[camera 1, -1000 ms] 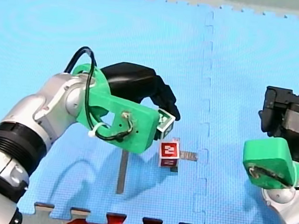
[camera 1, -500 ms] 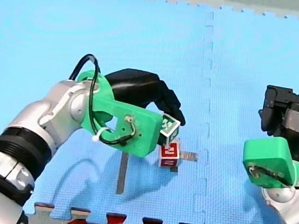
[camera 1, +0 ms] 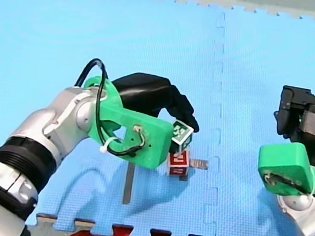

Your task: Stack cube left

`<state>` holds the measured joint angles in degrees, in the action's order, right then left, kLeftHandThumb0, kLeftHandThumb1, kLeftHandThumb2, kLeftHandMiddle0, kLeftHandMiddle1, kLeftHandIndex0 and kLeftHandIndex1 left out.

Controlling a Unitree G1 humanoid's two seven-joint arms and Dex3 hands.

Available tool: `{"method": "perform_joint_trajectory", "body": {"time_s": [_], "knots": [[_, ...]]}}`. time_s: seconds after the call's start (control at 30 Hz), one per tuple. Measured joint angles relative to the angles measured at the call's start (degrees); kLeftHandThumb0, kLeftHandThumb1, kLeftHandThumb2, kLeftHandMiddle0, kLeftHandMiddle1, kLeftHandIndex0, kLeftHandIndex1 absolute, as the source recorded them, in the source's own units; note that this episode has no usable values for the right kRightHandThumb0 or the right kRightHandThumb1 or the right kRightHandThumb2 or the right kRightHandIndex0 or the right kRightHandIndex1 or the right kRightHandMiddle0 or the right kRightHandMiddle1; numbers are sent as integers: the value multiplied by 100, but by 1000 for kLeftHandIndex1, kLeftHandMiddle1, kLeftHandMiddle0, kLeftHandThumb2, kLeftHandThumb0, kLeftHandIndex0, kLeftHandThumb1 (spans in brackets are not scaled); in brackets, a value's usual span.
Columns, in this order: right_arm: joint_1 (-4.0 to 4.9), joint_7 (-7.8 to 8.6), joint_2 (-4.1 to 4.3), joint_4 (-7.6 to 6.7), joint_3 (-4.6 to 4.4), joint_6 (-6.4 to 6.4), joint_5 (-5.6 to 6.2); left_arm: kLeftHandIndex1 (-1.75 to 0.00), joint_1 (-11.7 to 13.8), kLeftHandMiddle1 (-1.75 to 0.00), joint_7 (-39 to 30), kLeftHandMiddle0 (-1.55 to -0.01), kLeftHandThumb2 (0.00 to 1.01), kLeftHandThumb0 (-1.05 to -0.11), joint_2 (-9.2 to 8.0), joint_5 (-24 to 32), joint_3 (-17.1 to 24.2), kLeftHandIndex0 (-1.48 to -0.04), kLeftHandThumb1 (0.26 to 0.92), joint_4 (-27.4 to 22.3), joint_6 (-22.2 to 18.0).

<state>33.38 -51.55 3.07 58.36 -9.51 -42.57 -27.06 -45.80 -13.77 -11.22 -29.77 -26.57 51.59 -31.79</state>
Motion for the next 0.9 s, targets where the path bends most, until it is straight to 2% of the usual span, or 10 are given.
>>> {"method": "perform_joint_trajectory", "body": {"time_s": [0.13, 0.5, 0.9], "knots": [[-49, 12, 10, -81, -1, 23, -16, 0, 19, -1608, 170, -912, 2, -515, 20, -14, -2, -1307, 834, 115, -127], [-162, 74, 10, -426, -1, 142, -69, -1, 54, -1721, 302, -930, 1, -523, 41, -34, -18, -1304, 844, 199, -254], [-226, 121, 15, -617, 17, 236, -91, 0, 85, -1745, 651, -936, 1, -528, 115, -254, -99, -1303, 849, 429, -286]]}}
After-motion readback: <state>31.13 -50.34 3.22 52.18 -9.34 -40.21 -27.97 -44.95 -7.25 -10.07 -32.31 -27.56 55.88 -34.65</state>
